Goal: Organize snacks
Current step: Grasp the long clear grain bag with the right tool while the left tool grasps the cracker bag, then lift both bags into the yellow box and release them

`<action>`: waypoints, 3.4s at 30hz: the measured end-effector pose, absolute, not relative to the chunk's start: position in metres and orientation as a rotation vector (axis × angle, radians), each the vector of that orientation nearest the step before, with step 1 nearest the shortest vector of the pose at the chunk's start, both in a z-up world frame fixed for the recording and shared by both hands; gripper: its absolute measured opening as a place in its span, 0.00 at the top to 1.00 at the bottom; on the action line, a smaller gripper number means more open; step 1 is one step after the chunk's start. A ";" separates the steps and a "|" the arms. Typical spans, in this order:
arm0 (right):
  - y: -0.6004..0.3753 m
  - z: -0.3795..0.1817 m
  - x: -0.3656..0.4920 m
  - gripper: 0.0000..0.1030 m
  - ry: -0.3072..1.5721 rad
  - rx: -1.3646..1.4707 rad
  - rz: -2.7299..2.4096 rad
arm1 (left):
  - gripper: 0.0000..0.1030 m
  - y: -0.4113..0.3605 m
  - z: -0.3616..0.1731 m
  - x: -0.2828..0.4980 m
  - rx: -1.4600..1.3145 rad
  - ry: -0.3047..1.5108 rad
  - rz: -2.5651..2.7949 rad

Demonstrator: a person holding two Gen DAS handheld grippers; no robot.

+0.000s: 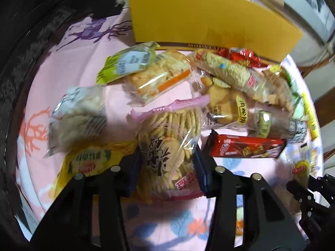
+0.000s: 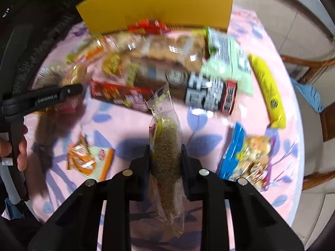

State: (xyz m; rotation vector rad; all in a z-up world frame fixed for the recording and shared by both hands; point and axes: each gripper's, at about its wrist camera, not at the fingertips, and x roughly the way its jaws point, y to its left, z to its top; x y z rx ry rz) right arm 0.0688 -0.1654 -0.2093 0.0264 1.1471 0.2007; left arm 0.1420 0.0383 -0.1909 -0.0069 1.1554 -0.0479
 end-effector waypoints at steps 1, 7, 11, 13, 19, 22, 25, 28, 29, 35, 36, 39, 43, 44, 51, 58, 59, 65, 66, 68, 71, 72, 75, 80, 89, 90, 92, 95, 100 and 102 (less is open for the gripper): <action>-0.164 -0.203 0.069 0.74 1.132 0.023 0.207 | 0.57 0.042 -0.187 0.140 -0.019 1.154 -0.047; -0.157 -0.179 0.071 0.74 1.083 0.051 0.241 | 0.57 0.053 -0.163 0.125 -0.064 1.128 -0.060; -0.150 -0.174 0.070 0.74 1.070 0.054 0.265 | 0.57 0.055 -0.166 0.129 -0.044 1.160 -0.057; -0.147 -0.177 0.073 0.74 1.080 0.054 0.272 | 0.57 0.052 -0.174 0.133 -0.042 1.189 -0.061; -0.150 -0.184 0.071 0.74 1.117 0.031 0.265 | 0.44 0.021 -0.194 0.133 0.020 1.199 -0.089; -0.152 -0.187 0.072 0.74 1.134 0.017 0.256 | 0.20 0.008 -0.202 0.133 0.033 1.188 -0.100; -0.154 -0.188 0.071 0.74 1.146 0.001 0.249 | 0.05 -0.005 -0.210 0.131 0.095 1.180 -0.092; -0.156 -0.187 0.072 0.74 1.150 -0.016 0.245 | 0.04 -0.013 -0.214 0.129 0.122 1.154 -0.078; -0.156 -0.186 0.072 0.74 1.150 -0.021 0.244 | 0.04 -0.014 -0.213 0.129 0.102 1.147 -0.073; -0.165 -0.181 0.074 0.75 1.141 -0.012 0.225 | 0.03 -0.025 -0.202 0.126 0.158 1.145 -0.031; -0.166 -0.181 0.074 0.75 1.141 -0.008 0.222 | 0.03 -0.019 -0.209 0.128 0.151 1.178 -0.014; -0.172 -0.179 0.073 0.75 1.138 0.010 0.211 | 0.02 0.005 -0.215 0.131 0.108 1.203 0.020; -0.176 -0.177 0.073 0.75 1.132 0.026 0.205 | 0.03 0.033 -0.217 0.133 0.052 1.197 0.020; -0.175 -0.177 0.074 0.75 1.131 0.027 0.205 | 0.07 0.036 -0.216 0.134 0.037 1.191 0.020; -0.174 -0.175 0.073 0.75 1.126 0.049 0.211 | 0.52 0.010 -0.210 0.134 0.047 1.188 -0.063; -0.172 -0.148 0.076 0.75 1.055 0.081 0.234 | 0.56 0.023 -0.162 0.126 -0.034 1.135 -0.080; -0.171 -0.143 0.078 0.75 1.044 0.087 0.238 | 0.56 0.025 -0.149 0.125 -0.038 1.114 -0.080; -0.160 -0.108 0.108 0.75 0.969 0.091 0.249 | 0.56 0.024 -0.091 0.146 -0.050 1.021 -0.080; -0.159 -0.103 0.114 0.75 0.957 0.090 0.249 | 0.56 0.022 -0.083 0.155 -0.050 1.009 -0.081; -0.158 -0.086 0.136 0.75 0.920 0.088 0.247 | 0.56 0.017 -0.066 0.174 -0.046 0.980 -0.073; -0.157 -0.062 0.171 0.75 0.884 0.090 0.246 | 0.56 0.011 -0.045 0.214 -0.040 0.942 -0.067; -0.157 -0.054 0.184 0.75 0.876 0.093 0.247 | 0.56 0.009 -0.039 0.227 -0.035 0.935 -0.067; -0.156 -0.040 0.216 0.75 0.866 0.102 0.244 | 0.56 0.005 -0.026 0.267 -0.032 0.930 -0.069; -0.158 -0.033 0.264 0.75 0.876 0.104 0.229 | 0.56 0.002 -0.028 0.305 -0.031 0.942 -0.076; -0.159 -0.033 0.328 0.41 0.871 0.119 0.185 | 0.07 0.012 -0.033 0.360 -0.073 0.926 -0.016; -0.163 -0.032 0.332 0.41 0.865 0.121 0.173 | 0.07 0.015 -0.029 0.360 -0.082 0.905 -0.010; -0.169 -0.030 0.332 0.41 0.871 0.121 0.181 | 0.07 0.019 -0.024 0.358 -0.085 0.897 -0.017; -0.184 -0.032 0.309 0.41 0.888 0.099 0.196 | 0.07 0.022 -0.020 0.338 -0.060 0.898 -0.009; -0.220 -0.077 0.230 0.41 1.029 0.048 0.173 | 0.04 0.026 -0.042 0.262 -0.079 0.931 -0.038; -0.237 -0.112 0.187 0.41 1.121 0.058 0.147 | 0.04 0.025 -0.068 0.218 -0.067 0.982 -0.065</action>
